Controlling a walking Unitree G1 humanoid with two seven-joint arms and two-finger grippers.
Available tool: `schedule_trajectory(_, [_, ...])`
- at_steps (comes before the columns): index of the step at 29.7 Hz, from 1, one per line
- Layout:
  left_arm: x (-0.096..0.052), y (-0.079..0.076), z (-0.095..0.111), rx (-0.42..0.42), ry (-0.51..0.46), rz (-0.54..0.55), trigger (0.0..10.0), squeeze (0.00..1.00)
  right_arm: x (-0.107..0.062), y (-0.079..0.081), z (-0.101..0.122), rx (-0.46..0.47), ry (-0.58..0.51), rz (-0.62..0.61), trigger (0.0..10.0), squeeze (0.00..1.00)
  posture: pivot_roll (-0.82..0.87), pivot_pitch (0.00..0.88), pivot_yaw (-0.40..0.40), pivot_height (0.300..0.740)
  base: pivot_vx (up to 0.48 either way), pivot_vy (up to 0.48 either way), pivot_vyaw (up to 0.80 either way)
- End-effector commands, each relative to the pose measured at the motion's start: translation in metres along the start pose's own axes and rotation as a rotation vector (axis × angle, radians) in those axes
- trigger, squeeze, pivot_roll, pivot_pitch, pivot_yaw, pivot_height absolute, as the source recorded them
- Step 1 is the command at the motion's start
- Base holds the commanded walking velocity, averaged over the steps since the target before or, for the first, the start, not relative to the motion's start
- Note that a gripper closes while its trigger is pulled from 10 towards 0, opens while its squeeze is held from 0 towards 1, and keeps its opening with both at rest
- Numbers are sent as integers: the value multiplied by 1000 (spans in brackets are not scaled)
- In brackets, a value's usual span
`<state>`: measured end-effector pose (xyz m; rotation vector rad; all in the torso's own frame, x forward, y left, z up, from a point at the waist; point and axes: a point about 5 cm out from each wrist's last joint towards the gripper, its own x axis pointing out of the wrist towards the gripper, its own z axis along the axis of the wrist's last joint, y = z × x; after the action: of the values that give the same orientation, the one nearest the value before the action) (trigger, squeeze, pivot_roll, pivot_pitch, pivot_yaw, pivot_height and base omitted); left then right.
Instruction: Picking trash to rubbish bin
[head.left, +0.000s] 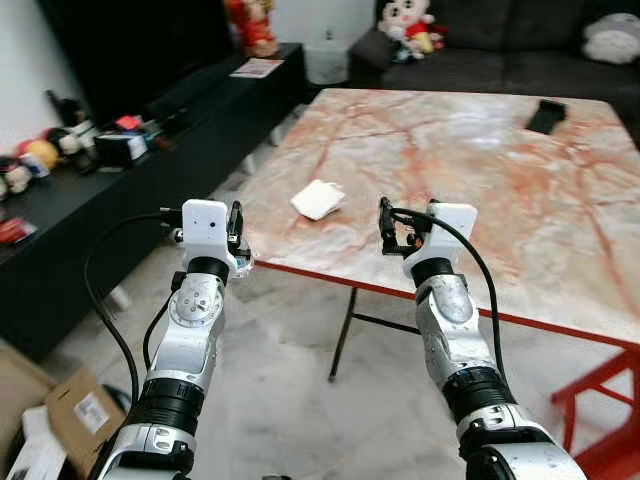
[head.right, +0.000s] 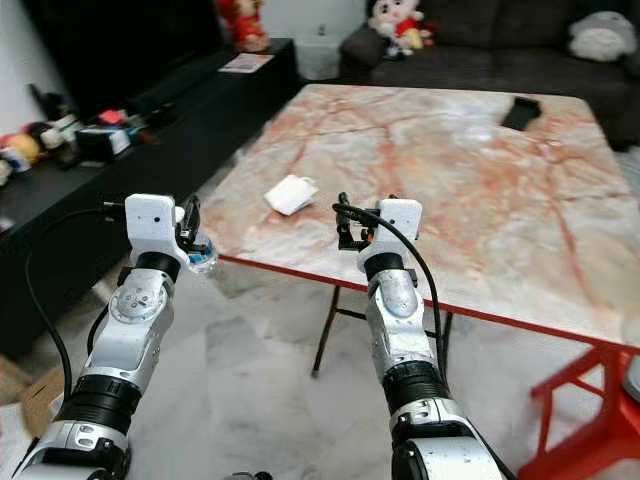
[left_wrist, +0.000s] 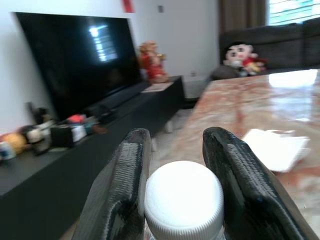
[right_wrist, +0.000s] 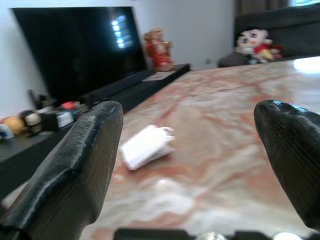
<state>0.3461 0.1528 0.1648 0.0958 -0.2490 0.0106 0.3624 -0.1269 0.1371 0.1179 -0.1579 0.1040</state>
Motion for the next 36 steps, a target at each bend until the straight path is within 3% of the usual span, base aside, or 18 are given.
schedule_trajectory(1, [2,5,9,8,-30,14,10000,0,0,3,2,-1,-16,9,10000,0,39,0,103,740,0,0,800])
schedule_trajectory(27, [-2,4,3,1,2,3,10000,0,-4,3,-7,-11,19,31,10000,0,43,0,91,740,0,0,800])
schedule_trajectory(36, [-18,11,-35,38,146,-40,10000,0,-16,0,-33,-22,126,37,10000,0,46,0,85,740,0,0,800])
